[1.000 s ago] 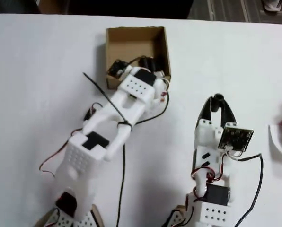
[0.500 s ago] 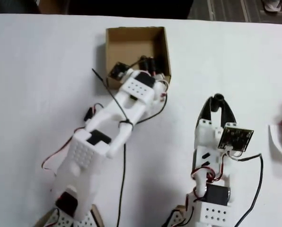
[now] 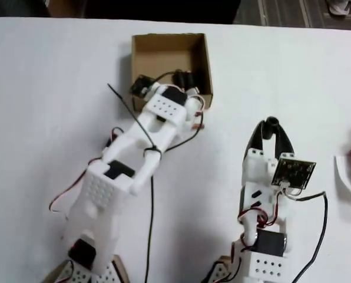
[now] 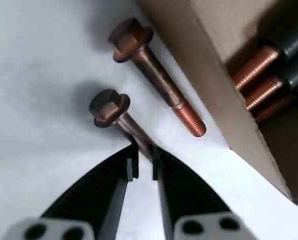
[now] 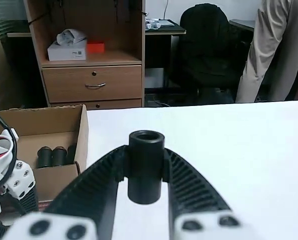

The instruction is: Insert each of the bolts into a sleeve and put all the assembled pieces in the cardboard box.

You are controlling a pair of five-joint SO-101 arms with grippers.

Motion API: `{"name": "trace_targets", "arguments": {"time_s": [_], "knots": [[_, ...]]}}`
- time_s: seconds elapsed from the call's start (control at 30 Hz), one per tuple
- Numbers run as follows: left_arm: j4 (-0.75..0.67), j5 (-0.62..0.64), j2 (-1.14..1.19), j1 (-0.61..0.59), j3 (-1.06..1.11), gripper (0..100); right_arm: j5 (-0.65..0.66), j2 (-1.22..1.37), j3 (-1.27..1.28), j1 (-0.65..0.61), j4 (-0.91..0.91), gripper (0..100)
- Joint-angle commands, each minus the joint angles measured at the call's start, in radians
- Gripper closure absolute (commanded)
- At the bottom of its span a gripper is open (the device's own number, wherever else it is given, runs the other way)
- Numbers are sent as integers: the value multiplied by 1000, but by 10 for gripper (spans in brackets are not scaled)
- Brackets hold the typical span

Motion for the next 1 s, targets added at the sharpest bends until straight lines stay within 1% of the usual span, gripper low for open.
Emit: {"name": "trace_targets", "arguments": {"time_s": [0.0, 0.2, 0.3, 0.4, 0.57, 0.67, 0.8, 0.97], "knots": [[6, 2, -8, -15, -30, 961, -2, -25, 11, 12, -5, 978], [8, -2, 69, -17, -31, 961, 0, -25, 6, 12, -5, 978], [9, -63, 100, -14, -38, 961, 0, -25, 6, 12, -5, 978], [12, -97, 100, -12, -39, 961, 0, -25, 6, 12, -5, 978], [101, -157, 101, -9, -96, 961, 0, -25, 6, 12, -5, 978], [141, -164, 106, -9, -130, 961, 0, -25, 6, 12, -5, 978], [149, -169, 109, -6, -139, 961, 0, -25, 6, 12, -7, 978], [149, -245, 94, 11, -142, 961, 0, -25, 6, 12, -7, 978]]}}
